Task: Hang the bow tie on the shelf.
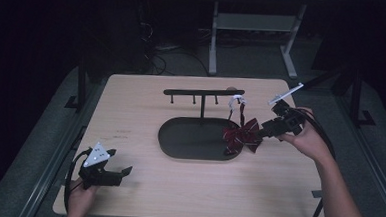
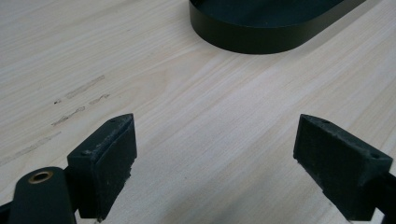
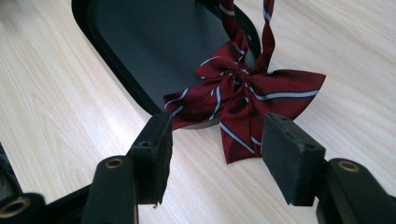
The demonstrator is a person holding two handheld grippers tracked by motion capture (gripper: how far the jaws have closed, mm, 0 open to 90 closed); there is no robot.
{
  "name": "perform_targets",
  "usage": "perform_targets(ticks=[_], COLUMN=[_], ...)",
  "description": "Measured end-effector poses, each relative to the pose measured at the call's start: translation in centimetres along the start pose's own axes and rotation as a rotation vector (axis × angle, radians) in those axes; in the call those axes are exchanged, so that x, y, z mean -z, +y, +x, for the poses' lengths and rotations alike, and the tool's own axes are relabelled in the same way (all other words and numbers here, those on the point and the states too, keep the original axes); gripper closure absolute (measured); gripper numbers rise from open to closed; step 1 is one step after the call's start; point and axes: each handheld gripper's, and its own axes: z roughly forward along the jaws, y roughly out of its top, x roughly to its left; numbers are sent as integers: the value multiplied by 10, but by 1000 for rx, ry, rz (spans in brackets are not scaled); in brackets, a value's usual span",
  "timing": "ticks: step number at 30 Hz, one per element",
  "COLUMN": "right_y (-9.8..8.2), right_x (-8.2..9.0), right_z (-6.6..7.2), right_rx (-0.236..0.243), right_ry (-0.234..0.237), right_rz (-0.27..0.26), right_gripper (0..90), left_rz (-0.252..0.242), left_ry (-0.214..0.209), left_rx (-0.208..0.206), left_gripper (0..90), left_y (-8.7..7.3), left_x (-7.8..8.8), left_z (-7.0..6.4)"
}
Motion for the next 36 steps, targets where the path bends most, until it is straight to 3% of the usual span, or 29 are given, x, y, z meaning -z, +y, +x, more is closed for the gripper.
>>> perform_targets(ticks=[25,36], right_y=[-35,-52], right_x=[-16,-17], right_z=[3,9], right_rx=[-23,-24], right_ry=[6,19], right_rz=[9,-14], right_gripper=[385,385], left_rz=[4,10], left_ry=[2,1], left_rx=[-1,-15], left_gripper=[131,131], left_y=[0,0], left_x=[0,0], left_z=[0,0])
